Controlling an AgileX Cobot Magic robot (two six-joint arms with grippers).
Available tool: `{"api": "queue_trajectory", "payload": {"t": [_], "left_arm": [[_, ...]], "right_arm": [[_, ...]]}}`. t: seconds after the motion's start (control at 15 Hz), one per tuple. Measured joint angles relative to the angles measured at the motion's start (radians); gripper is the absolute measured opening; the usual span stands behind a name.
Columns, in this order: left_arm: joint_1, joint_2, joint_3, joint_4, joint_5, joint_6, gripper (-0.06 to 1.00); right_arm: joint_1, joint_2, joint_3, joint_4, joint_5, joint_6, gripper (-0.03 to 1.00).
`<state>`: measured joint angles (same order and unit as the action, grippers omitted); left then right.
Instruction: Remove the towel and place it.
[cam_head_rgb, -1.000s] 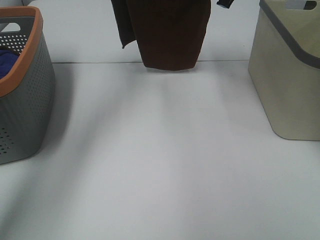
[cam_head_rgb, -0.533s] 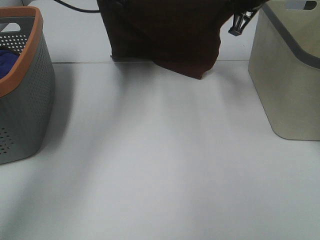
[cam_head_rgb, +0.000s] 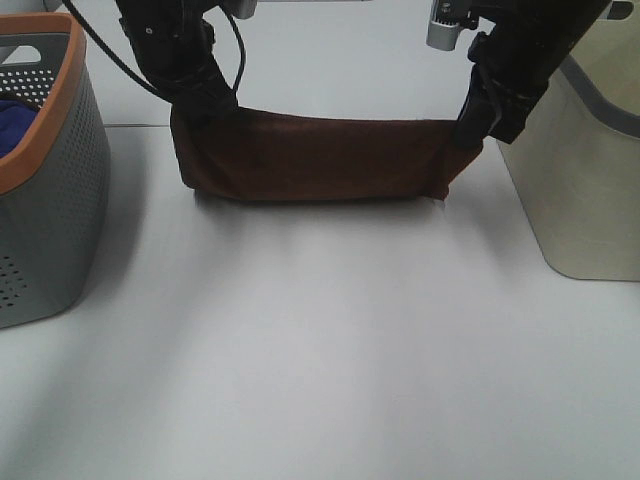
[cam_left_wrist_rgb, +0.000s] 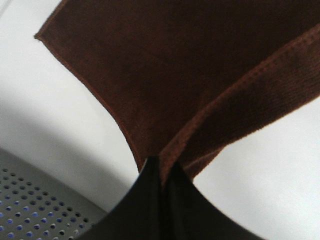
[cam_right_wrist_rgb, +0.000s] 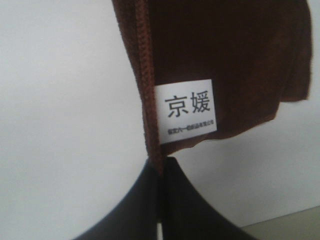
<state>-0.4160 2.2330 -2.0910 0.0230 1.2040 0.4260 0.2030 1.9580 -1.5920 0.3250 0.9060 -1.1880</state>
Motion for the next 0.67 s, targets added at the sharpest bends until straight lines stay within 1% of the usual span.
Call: {"api": "queue_trajectory", "payload": {"t": [0.07,0.13,0.27,0.33,0.67], "left_arm": [[0.000,0.000,0.009,-0.023,0.002,0.018,0.00],[0.000,0.000,0.018,-0.034,0.002,0.026,0.00],[0.000,-0.002,0.091,-0.092,0.004,0.055,0.00],[0.000,0.000,0.144,-0.105,0.006,0.067,0.00],[0.000,-0.018,0.295,-0.124,0.013,0.091,0.00]], "right_arm": [[0.000,0.000,0.000,0.025,0.042,0.018,0.02],[0.000,0.000,0.000,0.037,0.061,0.029,0.02],[0.000,0.000,-0.001,0.065,0.129,0.059,0.02],[0.000,0.007,-0.001,0.072,0.178,0.078,0.02],[0.000,0.073,0.013,0.095,0.182,0.209,0.02]]}}
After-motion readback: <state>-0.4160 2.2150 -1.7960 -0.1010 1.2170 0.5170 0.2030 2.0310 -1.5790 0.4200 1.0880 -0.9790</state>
